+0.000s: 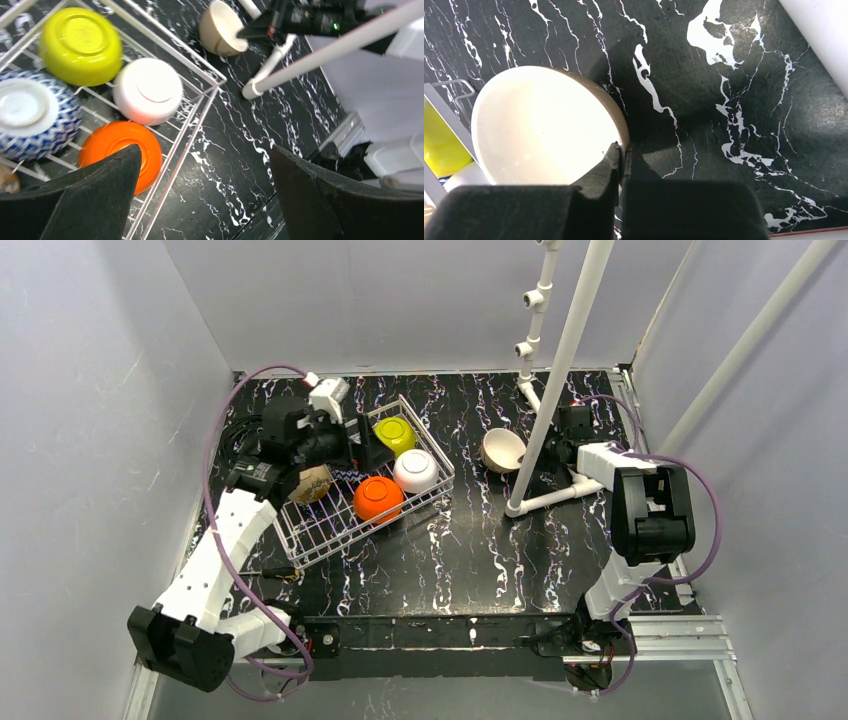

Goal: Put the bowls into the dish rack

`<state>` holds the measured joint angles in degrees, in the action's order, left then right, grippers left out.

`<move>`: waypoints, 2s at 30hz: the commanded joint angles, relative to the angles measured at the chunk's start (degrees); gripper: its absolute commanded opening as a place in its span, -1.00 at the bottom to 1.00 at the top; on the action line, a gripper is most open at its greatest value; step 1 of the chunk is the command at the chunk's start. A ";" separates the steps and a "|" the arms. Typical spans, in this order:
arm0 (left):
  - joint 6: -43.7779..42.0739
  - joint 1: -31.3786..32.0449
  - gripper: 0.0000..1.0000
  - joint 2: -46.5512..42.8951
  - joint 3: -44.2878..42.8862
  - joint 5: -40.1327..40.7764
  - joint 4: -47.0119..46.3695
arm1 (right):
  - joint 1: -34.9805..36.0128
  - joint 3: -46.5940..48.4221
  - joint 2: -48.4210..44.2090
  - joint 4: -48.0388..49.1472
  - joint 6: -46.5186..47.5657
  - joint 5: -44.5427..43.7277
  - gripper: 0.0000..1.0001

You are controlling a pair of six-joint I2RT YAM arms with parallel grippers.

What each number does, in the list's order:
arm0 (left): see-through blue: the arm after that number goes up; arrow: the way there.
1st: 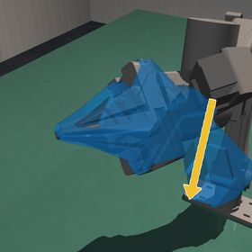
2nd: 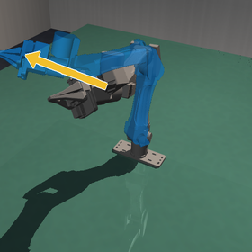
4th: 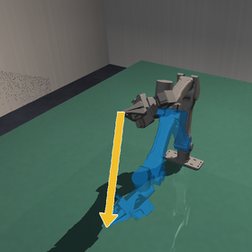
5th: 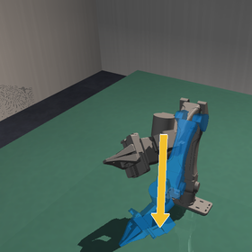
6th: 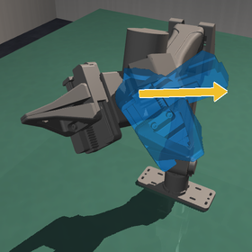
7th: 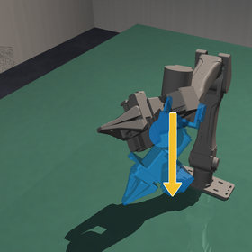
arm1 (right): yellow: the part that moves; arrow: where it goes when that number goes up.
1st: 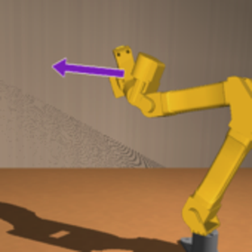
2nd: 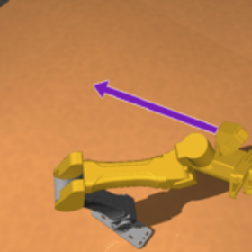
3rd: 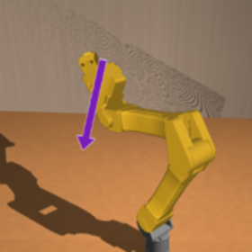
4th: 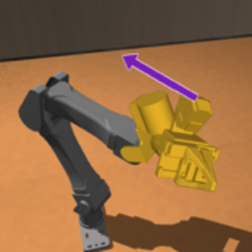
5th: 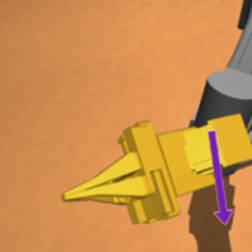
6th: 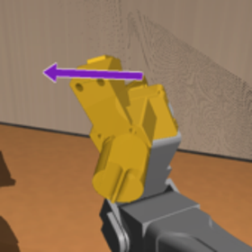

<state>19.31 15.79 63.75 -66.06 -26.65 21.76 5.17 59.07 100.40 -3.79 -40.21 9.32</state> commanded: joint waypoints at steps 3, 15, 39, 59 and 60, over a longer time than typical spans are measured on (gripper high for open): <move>-9.48 10.64 0.96 5.80 -3.62 1.75 -7.98 | 0.52 6.08 -5.21 -1.32 0.35 -0.67 -0.97; -37.88 20.49 0.95 25.67 -13.13 -2.71 -25.81 | 0.87 9.19 -11.47 0.27 2.79 9.05 -0.97; -88.21 32.98 -0.12 45.28 -26.62 10.53 -9.08 | 3.38 15.63 -11.81 -11.84 8.78 8.50 -0.97; -91.01 34.40 -0.44 49.30 -30.37 17.61 -2.16 | 3.63 19.36 -13.35 -17.48 12.41 10.12 -0.97; -91.37 34.44 -0.44 49.15 -29.75 17.93 -2.88 | 3.63 19.40 -13.61 -17.74 12.54 10.41 -0.97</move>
<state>-70.52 50.39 113.25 -97.54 -10.59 17.52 8.71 73.73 91.53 -23.99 -27.44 14.59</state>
